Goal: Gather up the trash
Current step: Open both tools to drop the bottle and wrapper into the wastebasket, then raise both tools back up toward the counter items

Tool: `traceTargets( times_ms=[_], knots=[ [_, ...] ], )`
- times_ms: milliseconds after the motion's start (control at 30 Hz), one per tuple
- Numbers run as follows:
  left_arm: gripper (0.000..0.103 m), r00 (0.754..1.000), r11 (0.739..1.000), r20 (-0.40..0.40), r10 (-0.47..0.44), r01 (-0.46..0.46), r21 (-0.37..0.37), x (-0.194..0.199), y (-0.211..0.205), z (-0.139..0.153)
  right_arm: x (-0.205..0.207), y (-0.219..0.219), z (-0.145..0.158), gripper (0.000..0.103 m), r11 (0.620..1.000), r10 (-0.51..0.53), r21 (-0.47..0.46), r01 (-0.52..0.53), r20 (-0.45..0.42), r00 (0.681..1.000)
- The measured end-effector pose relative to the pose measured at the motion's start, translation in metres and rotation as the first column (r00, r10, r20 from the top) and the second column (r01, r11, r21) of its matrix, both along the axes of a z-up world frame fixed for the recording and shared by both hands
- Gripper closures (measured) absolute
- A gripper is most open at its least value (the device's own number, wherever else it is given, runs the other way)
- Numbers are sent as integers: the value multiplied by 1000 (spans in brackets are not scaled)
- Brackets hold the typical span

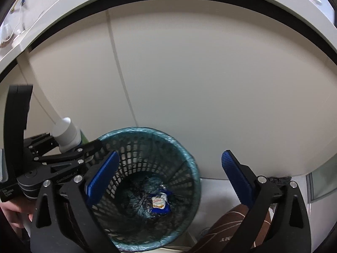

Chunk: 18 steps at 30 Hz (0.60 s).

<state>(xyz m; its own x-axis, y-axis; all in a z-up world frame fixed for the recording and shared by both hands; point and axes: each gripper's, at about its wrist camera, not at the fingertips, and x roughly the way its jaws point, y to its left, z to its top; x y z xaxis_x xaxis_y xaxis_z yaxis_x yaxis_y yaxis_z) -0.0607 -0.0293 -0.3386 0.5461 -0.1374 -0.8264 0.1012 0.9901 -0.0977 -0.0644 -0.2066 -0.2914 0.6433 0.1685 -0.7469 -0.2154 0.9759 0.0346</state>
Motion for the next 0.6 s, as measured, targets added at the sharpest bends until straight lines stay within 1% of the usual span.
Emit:
traceTargets(
  times_ms=[233, 267, 300, 367, 467, 533, 600],
  knots=[
    [54, 999, 999, -15, -39, 40, 14, 1, -20, -7, -2, -27, 5, 9, 999, -49, 14, 49, 6, 999],
    [52, 999, 999, -15, -48, 48, 13, 0, -21, -6, -3, -30, 5, 9, 999, -53, 15, 53, 6, 999],
    [46, 999, 999, -14, -52, 52, 12, -2, -25, -4, -3, -31, 5, 9, 998, -56, 16, 56, 5, 998],
    [40, 999, 999, -3, -51, 51, 10, -4, -23, -4, -3, -34, 5, 9, 998, -62, 18, 62, 4, 998],
    [29, 999, 999, 12, -46, 46, 17, -6, -21, 0, -2, -36, 5, 9, 998, -64, 27, 64, 2, 998],
    [28, 999, 999, 20, -42, 42, 12, -6, -20, 1, -2, -37, 7, 9, 997, -66, 27, 66, 5, 998],
    [18, 999, 999, 32, -32, 31, 16, -7, -19, 5, -1, -38, 11, 9, 997, -69, 25, 68, 8, 998]
  ],
)
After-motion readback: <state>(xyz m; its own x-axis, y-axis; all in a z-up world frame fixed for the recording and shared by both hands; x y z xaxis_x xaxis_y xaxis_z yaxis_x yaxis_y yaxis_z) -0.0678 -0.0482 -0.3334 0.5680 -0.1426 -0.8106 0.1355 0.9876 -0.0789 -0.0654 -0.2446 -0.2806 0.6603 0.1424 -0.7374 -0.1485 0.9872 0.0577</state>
